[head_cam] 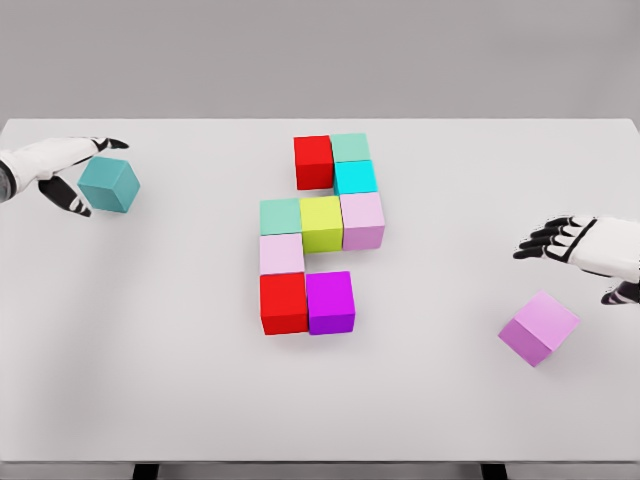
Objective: Assemble the squares on the desktop into the number 2
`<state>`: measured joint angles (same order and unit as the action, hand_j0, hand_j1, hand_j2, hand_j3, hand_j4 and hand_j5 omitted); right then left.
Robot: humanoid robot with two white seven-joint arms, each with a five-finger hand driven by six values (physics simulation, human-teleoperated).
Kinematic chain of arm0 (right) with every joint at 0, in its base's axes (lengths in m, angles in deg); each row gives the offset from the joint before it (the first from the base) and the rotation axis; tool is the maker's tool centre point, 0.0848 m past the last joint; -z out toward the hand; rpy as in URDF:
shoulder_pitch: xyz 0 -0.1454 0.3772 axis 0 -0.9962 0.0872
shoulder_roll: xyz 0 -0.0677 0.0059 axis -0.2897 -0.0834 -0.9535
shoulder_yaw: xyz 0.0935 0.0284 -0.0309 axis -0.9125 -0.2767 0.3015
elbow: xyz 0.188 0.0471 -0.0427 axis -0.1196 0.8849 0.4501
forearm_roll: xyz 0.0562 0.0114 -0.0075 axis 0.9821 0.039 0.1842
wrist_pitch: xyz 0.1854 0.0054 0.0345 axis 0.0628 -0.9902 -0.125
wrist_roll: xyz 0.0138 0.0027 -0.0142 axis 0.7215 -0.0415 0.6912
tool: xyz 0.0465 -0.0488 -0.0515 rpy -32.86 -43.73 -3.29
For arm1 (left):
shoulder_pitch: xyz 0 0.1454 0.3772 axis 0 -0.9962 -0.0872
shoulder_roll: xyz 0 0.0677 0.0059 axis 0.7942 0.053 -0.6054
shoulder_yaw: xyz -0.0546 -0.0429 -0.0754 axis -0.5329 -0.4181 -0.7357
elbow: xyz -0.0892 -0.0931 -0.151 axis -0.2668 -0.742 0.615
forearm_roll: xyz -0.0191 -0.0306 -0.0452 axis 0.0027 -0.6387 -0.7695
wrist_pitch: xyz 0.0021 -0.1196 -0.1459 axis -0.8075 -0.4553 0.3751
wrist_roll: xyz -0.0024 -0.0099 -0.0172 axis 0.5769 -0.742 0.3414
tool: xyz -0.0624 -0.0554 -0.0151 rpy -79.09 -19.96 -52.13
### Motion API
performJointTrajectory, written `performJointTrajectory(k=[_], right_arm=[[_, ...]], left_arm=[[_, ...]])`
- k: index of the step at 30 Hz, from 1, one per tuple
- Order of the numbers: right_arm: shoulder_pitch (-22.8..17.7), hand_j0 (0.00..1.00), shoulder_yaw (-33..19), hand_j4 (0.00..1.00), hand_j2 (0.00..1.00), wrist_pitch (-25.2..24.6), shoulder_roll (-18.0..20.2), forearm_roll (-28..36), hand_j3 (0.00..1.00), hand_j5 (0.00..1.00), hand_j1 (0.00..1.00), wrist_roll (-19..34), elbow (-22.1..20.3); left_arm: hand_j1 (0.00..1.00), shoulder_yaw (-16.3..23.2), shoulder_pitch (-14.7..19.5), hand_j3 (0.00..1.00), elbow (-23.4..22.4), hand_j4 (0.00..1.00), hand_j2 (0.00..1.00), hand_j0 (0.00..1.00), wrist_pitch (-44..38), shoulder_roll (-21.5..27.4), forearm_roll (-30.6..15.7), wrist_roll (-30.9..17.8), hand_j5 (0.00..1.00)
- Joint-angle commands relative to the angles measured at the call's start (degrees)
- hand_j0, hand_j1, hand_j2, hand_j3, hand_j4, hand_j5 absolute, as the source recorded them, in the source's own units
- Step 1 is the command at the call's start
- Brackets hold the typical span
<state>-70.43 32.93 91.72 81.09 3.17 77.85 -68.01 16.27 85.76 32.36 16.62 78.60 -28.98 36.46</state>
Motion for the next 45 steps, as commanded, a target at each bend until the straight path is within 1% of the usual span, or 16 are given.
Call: performJointTrajectory(k=[1,3,6,8,21,22,24,30,31,37,39,40,41,42,43,45], right_arm=[[-0.26,1.00,0.09,1.00,1.00,-0.18,0.11,0.35,1.00,1.00,1.00,-0.03,-0.98],[-1.06,1.00,0.44,1.00,1.00,-0.18,0.11,0.26,1.00,1.00,1.00,-0.03,-1.07],[-1.06,1.00,0.97,1.00,1.00,-0.18,0.20,0.26,1.00,1.00,1.00,-0.03,-1.07],[-1.50,1.00,0.97,1.00,1.00,-0.18,0.20,0.26,1.00,1.00,1.00,-0.03,-1.07],[-3.34,1.00,0.97,1.00,1.00,-0.18,0.20,0.26,1.00,1.00,1.00,-0.03,-1.16],[-3.43,1.00,0.97,1.00,1.00,-0.18,0.20,0.26,1.00,1.00,1.00,-0.03,-1.16],[-3.69,1.00,1.58,1.00,1.00,-0.18,0.20,0.26,1.00,1.00,1.00,-0.03,-1.16],[-3.69,1.00,2.73,1.00,1.00,-0.18,0.11,0.26,1.00,1.00,1.00,-0.03,-1.25],[-3.61,1.00,3.34,1.00,1.00,-0.18,0.11,0.26,1.00,1.00,1.00,-0.03,-1.16],[-3.34,1.00,4.22,1.00,1.00,-0.18,-0.15,0.26,1.00,1.00,1.00,-0.03,-1.25],[-3.25,1.00,4.66,1.00,1.00,-0.18,-0.15,0.26,1.00,1.00,1.00,-0.03,-1.25],[-3.25,1.00,4.66,1.00,1.00,-0.18,-0.24,0.26,1.00,1.00,1.00,-0.03,-1.25],[-3.25,1.00,4.75,1.00,1.00,-0.18,-0.24,0.26,1.00,1.00,1.00,-0.03,-1.25],[-3.17,1.00,5.27,1.00,1.00,-0.18,-0.24,0.26,1.00,1.00,1.00,-0.03,-1.25],[-3.08,1.00,5.45,1.00,1.00,-0.18,-0.24,0.26,1.00,1.00,1.00,-0.03,-1.33],[-3.08,1.00,5.54,1.00,1.00,-0.18,-0.24,0.26,1.00,1.00,1.00,-0.03,-1.33]], left_arm=[[1.00,-0.08,0.09,1.00,-1.14,1.00,1.00,1.00,-0.03,-0.30,0.27,0.13,1.00],[1.00,-0.08,0.44,1.00,-1.75,1.00,1.00,1.00,-0.03,-0.39,0.62,0.30,1.00],[1.00,-0.08,1.23,1.00,-4.30,1.00,1.00,1.00,-0.03,-2.50,1.41,0.39,1.00],[1.00,-0.08,1.23,1.00,-5.01,1.00,1.00,1.00,-0.03,-3.12,1.50,0.30,1.00],[1.00,-0.08,1.23,1.00,-5.36,1.00,1.00,1.00,-0.11,-3.91,2.11,0.30,1.00],[1.00,0.00,1.23,1.00,-6.32,1.00,1.00,1.00,-0.11,-3.91,2.11,0.30,1.00],[1.00,0.00,1.14,1.00,-6.94,1.00,1.00,1.00,-0.11,-4.79,2.20,0.30,1.00],[1.00,0.09,1.05,1.00,-7.20,1.00,1.00,1.00,-0.11,-5.23,2.55,0.30,1.00],[0.98,0.00,1.05,0.98,-7.20,0.98,0.98,0.98,-0.11,-5.23,2.55,0.30,0.98],[0.68,-0.08,0.97,0.68,-7.20,0.68,0.68,0.68,0.41,-5.40,2.03,0.30,0.68],[0.65,-0.08,0.97,0.65,-7.20,0.65,0.65,0.65,0.41,-5.58,2.03,0.22,0.65],[0.57,-0.08,0.88,0.57,-7.12,0.57,0.57,0.57,0.50,-5.67,1.94,0.22,0.57],[0.54,-0.08,0.88,0.54,-7.12,0.54,0.54,0.54,0.50,-5.67,1.85,0.22,0.54],[0.53,-0.08,0.79,0.53,-7.12,0.53,0.53,0.53,0.50,-5.75,1.85,0.22,0.53],[0.49,-0.08,0.79,0.49,-7.12,0.49,0.49,0.49,0.50,-5.93,1.85,0.22,0.49],[0.45,-0.08,0.79,0.45,-6.94,0.45,0.45,0.45,0.50,-6.02,1.85,0.22,0.45]])
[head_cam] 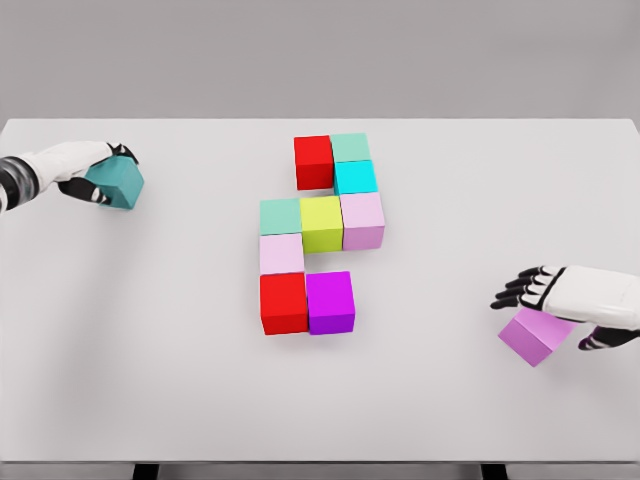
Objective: Assemble the squares on the desktop into the number 2
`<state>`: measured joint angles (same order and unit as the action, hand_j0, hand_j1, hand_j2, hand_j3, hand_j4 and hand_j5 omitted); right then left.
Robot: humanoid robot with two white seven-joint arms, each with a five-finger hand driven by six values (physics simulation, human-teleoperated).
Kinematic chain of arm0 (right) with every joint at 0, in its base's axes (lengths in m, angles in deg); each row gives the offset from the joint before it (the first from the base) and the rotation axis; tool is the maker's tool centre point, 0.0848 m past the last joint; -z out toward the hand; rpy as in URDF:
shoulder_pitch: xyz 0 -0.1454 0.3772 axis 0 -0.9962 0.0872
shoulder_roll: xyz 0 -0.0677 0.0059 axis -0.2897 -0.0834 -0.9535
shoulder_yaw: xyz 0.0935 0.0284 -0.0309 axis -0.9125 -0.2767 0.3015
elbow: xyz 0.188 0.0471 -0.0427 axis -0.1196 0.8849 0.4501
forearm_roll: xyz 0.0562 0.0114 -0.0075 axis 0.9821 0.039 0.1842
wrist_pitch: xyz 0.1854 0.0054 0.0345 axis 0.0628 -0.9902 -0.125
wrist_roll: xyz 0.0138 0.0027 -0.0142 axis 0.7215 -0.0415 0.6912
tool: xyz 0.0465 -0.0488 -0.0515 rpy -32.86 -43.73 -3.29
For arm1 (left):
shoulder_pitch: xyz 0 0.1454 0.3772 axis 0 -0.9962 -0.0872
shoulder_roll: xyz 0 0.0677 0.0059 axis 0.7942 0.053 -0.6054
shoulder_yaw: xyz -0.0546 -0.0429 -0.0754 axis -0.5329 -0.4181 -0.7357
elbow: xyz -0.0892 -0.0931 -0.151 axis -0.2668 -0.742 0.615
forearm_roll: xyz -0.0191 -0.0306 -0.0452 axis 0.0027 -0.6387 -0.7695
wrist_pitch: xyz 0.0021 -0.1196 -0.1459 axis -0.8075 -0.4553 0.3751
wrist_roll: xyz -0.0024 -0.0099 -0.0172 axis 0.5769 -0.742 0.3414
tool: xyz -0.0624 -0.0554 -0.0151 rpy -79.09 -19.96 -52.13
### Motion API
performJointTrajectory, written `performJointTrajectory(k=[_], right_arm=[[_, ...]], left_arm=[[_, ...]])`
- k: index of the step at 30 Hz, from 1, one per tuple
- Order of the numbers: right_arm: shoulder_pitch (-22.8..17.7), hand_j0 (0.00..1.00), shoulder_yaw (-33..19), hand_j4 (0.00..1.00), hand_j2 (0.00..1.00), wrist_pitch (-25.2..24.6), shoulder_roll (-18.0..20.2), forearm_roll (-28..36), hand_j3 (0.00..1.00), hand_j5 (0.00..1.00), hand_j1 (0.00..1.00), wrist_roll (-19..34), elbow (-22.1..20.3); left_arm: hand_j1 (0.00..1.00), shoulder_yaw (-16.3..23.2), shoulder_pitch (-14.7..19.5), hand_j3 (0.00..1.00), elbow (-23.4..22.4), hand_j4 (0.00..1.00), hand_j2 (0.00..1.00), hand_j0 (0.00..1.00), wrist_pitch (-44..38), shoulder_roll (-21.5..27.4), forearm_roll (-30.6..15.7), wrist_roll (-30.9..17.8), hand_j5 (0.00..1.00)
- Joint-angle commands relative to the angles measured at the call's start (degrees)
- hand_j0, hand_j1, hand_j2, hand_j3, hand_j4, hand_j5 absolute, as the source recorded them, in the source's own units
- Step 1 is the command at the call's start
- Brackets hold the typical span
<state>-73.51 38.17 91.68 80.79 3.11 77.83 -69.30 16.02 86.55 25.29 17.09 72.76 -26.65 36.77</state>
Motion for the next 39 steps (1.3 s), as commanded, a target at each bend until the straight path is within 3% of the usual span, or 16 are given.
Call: performJointTrajectory(k=[1,4,6,8,10,13,20,24,32,33,35,36,39], right_arm=[[0.00,1.00,0.30,1.00,1.00,-0.14,0.06,0.31,1.00,1.00,1.00,-0.02,-0.05],[0.09,1.00,0.92,1.00,1.00,-0.14,0.06,0.31,1.00,1.00,1.00,-0.02,-0.05],[0.26,1.00,1.01,1.00,1.00,-0.14,0.06,0.31,1.00,1.00,1.00,-0.02,-0.05],[0.53,1.00,1.01,1.00,1.00,-0.14,0.06,0.31,1.00,1.00,1.00,-0.02,-0.05],[0.62,1.00,1.01,1.00,1.00,-0.14,0.06,0.31,1.00,1.00,1.00,-0.02,-0.05],[0.70,1.00,1.01,1.00,1.00,-0.14,0.15,0.23,1.00,1.00,1.00,-0.02,-0.05],[1.14,1.00,1.71,1.00,1.00,-0.14,0.33,0.23,1.00,1.00,1.00,-0.02,-0.05],[1.23,1.00,2.33,1.00,1.00,-0.14,0.33,0.23,1.00,1.00,1.00,-0.02,-0.05],[2.02,1.00,3.91,1.00,1.00,-0.14,0.42,0.14,1.00,1.00,1.00,-0.02,-0.05],[2.02,0.98,3.91,0.98,0.98,-0.14,0.33,0.14,0.98,0.98,0.98,-0.02,-0.05],[2.20,0.79,3.91,0.79,0.79,-0.14,0.33,0.14,0.79,0.79,0.79,-0.02,-0.05],[2.37,0.75,3.91,0.75,0.75,-0.14,0.33,0.14,0.75,0.75,0.75,-0.02,-0.05],[2.55,0.73,3.91,0.73,0.73,-0.14,0.33,0.14,0.73,0.73,0.73,-0.02,-0.05]], left_arm=[[0.44,0.17,0.00,0.44,0.31,0.44,0.44,0.44,0.03,-0.17,-0.48,-0.18,0.44],[0.44,0.17,0.17,0.44,0.40,0.44,0.44,0.44,-0.14,-0.61,-0.56,-0.53,0.44],[0.44,0.17,0.61,0.44,0.75,0.44,0.44,0.44,-0.49,-0.61,-3.02,-1.06,0.44],[0.43,-0.01,2.55,0.43,1.01,0.43,0.43,0.43,-1.55,-0.61,-7.24,-8.00,0.43],[0.42,-0.09,3.51,0.42,4.26,0.42,0.42,0.42,-6.55,-0.70,-8.65,-9.50,0.42],[0.42,-0.01,3.51,0.42,11.65,0.42,0.42,0.42,-15.87,-1.05,-9.00,-9.50,0.42],[0.41,-0.01,5.27,0.41,12.26,0.41,0.41,0.41,-21.93,-5.01,-9.35,-9.41,0.41],[0.41,0.08,6.50,0.41,15.78,0.41,0.41,0.41,-28.70,-7.03,-9.18,-9.41,0.41],[0.40,0.08,8.17,0.40,15.34,0.40,0.40,0.40,-33.72,-13.88,-8.65,-8.18,0.40],[0.40,0.08,8.87,0.40,15.17,0.40,0.40,0.40,-34.86,-14.76,-8.65,-7.22,0.40],[0.39,0.08,9.14,0.39,14.99,0.39,0.39,0.39,-36.61,-15.91,-8.56,-5.20,0.39],[0.39,0.08,9.40,0.39,14.99,0.39,0.39,0.39,-37.41,-16.26,-8.56,-4.14,0.39],[0.39,0.26,9.40,0.39,14.90,0.39,0.39,0.39,-39.60,-17.92,-8.47,-1.50,0.39]])
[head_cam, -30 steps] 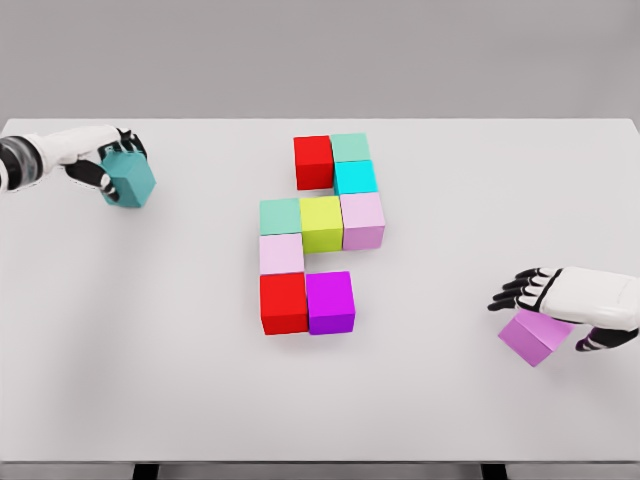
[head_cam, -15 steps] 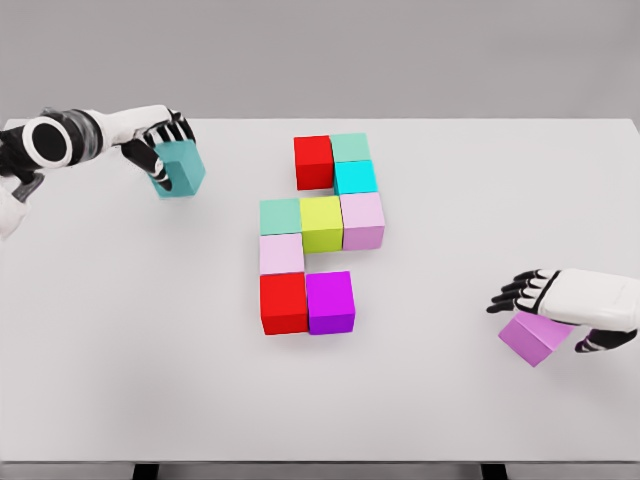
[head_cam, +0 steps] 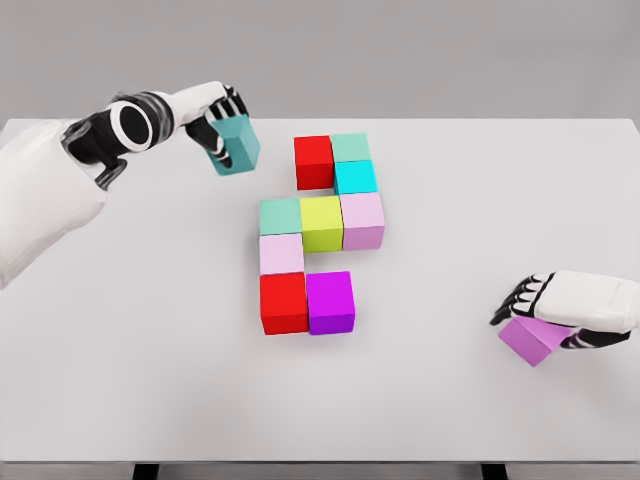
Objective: Assemble the squares on the desktop into the number 2
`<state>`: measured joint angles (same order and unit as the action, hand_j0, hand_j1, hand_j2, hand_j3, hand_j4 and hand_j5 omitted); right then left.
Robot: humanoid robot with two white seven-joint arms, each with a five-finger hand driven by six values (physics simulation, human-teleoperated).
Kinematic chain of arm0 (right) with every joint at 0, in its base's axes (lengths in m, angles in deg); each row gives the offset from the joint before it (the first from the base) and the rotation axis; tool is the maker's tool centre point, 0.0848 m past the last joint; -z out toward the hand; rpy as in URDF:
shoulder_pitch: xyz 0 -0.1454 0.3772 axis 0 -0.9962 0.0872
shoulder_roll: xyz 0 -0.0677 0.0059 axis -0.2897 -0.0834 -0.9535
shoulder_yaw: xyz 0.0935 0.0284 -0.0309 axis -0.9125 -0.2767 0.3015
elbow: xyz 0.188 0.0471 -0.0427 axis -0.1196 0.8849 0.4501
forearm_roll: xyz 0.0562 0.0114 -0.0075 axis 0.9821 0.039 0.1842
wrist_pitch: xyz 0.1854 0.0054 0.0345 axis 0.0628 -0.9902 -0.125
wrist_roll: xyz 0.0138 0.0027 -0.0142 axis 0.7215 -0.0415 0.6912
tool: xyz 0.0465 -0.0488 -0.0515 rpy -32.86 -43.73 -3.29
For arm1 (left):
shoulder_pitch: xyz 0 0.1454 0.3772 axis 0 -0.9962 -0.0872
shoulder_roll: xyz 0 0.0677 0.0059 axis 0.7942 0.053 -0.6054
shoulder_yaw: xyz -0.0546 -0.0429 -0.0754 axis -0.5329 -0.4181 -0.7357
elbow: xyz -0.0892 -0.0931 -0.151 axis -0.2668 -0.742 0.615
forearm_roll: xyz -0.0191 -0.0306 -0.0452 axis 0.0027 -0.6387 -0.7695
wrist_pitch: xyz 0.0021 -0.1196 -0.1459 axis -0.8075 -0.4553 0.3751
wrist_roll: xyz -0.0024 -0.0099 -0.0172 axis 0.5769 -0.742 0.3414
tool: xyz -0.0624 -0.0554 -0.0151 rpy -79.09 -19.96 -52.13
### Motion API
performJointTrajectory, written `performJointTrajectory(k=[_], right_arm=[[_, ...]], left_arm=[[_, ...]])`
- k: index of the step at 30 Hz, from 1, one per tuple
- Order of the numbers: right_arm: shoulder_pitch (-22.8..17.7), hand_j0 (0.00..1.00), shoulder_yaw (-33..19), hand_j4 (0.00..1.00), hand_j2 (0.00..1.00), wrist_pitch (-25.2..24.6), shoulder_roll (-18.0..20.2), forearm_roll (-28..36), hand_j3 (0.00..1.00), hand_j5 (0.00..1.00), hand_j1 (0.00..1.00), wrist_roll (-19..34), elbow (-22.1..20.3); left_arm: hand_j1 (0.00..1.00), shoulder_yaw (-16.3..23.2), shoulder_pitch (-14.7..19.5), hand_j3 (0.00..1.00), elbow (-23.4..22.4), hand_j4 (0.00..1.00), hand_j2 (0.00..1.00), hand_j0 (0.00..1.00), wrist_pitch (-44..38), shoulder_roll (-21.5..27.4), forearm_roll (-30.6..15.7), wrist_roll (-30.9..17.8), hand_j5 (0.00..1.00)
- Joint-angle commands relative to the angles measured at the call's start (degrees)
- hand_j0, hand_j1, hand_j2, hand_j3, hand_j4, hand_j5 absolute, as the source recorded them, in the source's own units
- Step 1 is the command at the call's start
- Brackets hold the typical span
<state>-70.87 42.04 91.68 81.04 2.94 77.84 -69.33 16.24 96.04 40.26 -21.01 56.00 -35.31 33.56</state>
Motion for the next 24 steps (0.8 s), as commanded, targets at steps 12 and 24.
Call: performJointTrajectory(k=[12,24], right_arm=[[1.14,0.64,-0.05,0.64,0.64,-0.14,-0.01,0.31,0.64,0.64,0.64,-0.02,0.07],[3.16,0.65,-0.05,0.65,0.65,-0.14,-0.27,0.92,0.65,0.65,0.65,-0.02,0.16]], left_arm=[[0.37,0.12,-0.17,0.37,-1.48,0.37,0.37,0.37,-1.70,-7.76,10.47,1.80,0.37],[0.35,0.12,-0.53,0.35,-9.47,0.35,0.35,0.35,-1.70,-11.27,14.59,2.50,0.35]])
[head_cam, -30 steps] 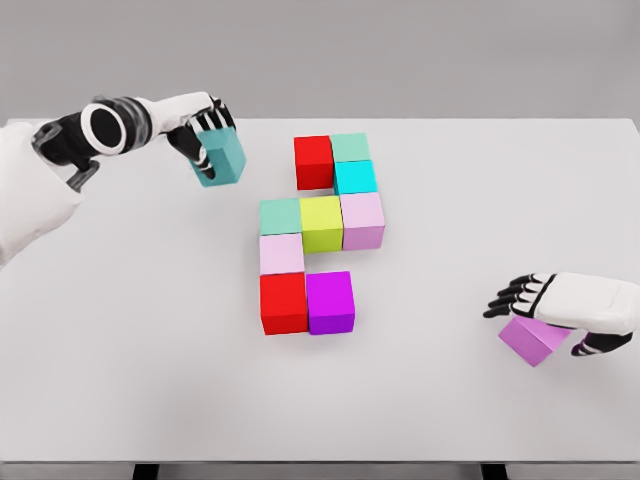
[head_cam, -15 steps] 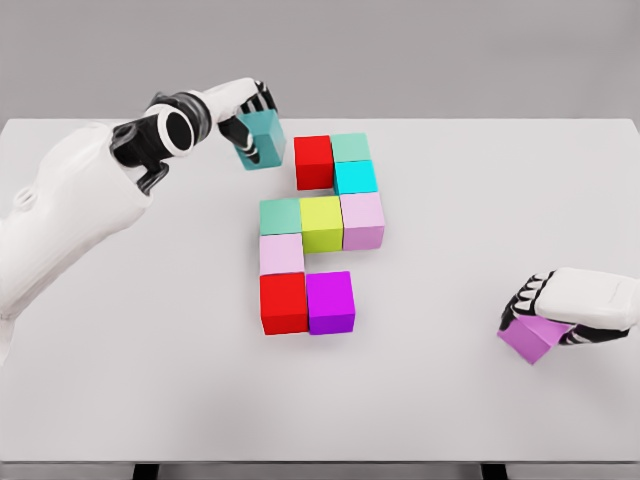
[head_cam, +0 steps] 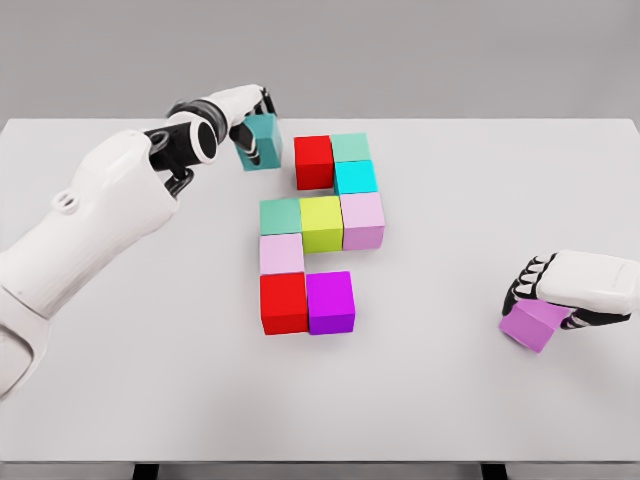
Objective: Assemble the squares on the desktop into the number 2
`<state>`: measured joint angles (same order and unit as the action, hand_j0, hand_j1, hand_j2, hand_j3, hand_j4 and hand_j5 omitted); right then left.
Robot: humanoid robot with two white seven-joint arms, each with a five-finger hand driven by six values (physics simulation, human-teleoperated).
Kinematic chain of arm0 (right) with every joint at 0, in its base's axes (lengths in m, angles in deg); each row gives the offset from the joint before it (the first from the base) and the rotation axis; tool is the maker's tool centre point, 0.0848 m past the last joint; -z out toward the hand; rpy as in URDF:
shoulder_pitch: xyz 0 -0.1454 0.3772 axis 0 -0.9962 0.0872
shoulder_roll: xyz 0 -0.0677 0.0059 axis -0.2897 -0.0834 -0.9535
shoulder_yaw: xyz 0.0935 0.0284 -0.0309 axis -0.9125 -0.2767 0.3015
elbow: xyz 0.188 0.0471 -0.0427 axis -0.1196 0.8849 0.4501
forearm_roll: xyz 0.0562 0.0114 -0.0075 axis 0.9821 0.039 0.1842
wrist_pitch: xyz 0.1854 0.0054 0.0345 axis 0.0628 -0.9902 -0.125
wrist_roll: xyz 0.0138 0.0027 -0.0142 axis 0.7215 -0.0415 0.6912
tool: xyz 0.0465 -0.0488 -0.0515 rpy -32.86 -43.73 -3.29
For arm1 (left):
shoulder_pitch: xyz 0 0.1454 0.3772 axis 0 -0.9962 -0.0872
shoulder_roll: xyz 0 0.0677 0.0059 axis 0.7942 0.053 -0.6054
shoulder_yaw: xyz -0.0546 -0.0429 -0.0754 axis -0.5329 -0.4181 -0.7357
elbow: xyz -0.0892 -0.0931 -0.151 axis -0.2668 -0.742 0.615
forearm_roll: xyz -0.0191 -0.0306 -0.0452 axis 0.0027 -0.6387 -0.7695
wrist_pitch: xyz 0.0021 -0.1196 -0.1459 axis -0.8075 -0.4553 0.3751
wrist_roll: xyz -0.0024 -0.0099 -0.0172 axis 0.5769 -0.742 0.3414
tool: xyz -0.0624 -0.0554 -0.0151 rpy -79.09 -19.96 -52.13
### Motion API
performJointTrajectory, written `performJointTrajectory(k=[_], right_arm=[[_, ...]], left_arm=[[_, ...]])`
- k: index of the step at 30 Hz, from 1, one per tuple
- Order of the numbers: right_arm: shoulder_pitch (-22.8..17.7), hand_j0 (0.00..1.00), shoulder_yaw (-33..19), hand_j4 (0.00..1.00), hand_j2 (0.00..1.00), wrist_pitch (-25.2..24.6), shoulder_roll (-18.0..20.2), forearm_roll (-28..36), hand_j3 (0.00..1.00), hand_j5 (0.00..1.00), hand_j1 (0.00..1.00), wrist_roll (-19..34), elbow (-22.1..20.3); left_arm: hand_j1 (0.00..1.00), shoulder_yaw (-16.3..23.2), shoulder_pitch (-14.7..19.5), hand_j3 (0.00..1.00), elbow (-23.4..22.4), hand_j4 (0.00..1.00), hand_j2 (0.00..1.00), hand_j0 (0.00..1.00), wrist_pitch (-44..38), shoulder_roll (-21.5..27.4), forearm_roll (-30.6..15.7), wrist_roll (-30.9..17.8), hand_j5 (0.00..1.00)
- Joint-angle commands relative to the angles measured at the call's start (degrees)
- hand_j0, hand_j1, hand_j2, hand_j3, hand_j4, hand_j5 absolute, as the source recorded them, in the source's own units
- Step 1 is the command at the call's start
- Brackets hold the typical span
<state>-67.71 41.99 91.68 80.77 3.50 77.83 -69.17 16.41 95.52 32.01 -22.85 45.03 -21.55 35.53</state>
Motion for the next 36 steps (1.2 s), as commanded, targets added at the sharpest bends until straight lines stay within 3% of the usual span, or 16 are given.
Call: performJointTrajectory(k=[1,3,19,26,31,34,35,36], right_arm=[[0.00,0.60,0.00,0.60,0.60,-0.14,-0.01,0.45,0.60,0.60,0.60,-0.02,0.00],[0.00,0.56,0.09,0.56,0.56,-0.14,-0.09,0.45,0.56,0.56,0.56,-0.02,0.00],[4.66,0.60,0.53,0.60,0.60,-0.14,-3.26,2.12,0.60,0.60,0.60,-0.02,0.00],[12.21,0.60,7.99,0.60,0.60,-0.14,-6.51,2.12,0.60,0.60,0.60,-0.02,0.00],[24.16,0.63,19.24,0.63,0.63,-0.14,-12.31,2.56,0.63,0.63,0.63,-0.02,0.00],[28.30,0.74,21.27,0.74,0.74,-0.14,-14.42,2.91,0.74,0.74,0.74,-0.02,0.26],[28.56,0.80,21.18,0.80,0.80,-0.14,-14.16,3.79,0.80,0.80,0.80,-0.02,1.22],[28.48,0.93,20.48,0.93,0.93,-0.14,-14.07,3.88,0.93,0.93,0.93,-0.02,1.67]], left_arm=[[0.36,-0.05,0.00,0.36,-1.23,0.36,0.36,0.36,0.13,-0.30,0.93,0.53,0.36],[0.36,-0.05,-0.09,0.36,-1.32,0.36,0.36,0.36,0.13,-0.74,0.93,0.53,0.36],[0.36,0.04,0.00,0.36,-3.87,0.36,0.36,0.36,0.13,-2.32,0.93,0.61,0.36],[0.39,0.04,0.17,0.39,-3.87,0.39,0.39,0.39,0.13,-3.11,0.84,0.53,0.39],[0.49,0.04,0.18,0.49,-3.95,0.49,0.49,0.49,0.13,-3.20,0.84,0.61,0.49],[0.56,0.04,0.18,0.56,-3.95,0.56,0.56,0.56,0.13,-3.20,0.84,0.61,0.56],[0.57,0.04,0.18,0.57,-3.95,0.57,0.57,0.57,0.13,-3.20,0.84,0.53,0.57],[0.59,0.04,0.18,0.59,-3.95,0.59,0.59,0.59,0.13,-3.20,0.84,0.53,0.59]])
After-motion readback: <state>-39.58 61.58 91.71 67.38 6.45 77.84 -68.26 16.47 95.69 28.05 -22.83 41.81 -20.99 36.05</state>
